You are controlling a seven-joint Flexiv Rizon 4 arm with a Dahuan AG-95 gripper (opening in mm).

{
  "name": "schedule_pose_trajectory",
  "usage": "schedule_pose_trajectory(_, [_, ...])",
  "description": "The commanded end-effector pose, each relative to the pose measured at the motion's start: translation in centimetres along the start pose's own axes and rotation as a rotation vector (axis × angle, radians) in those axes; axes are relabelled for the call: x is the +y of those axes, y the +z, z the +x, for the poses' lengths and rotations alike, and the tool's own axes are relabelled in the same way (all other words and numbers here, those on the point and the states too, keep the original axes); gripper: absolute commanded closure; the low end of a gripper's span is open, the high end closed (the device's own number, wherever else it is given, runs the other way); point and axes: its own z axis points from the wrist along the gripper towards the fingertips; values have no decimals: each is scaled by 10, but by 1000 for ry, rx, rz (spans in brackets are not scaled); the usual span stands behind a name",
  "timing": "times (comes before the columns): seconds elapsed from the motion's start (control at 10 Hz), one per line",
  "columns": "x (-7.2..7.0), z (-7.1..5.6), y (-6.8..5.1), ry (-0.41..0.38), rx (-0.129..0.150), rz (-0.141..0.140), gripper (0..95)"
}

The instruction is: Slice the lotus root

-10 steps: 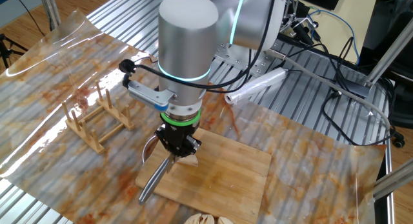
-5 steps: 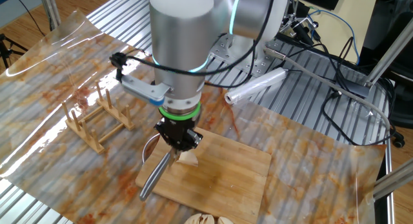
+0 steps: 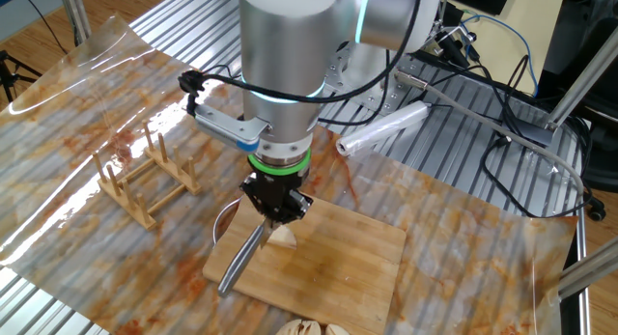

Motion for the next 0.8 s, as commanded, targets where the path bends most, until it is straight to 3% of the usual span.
schedule_pose_trajectory(0.1, [-2, 3, 33, 12, -44, -21, 950])
schedule_pose_trajectory(0.2, [-3, 5, 43, 13, -62, -21, 950])
schedule_pose_trajectory(0.3, [-2, 3, 41, 22, -52, -36, 950])
schedule_pose_trajectory(0.5, [3, 0, 33, 25, -48, -14, 950])
schedule_pose_trajectory(0.8, [3, 1, 35, 27, -53, -14, 950])
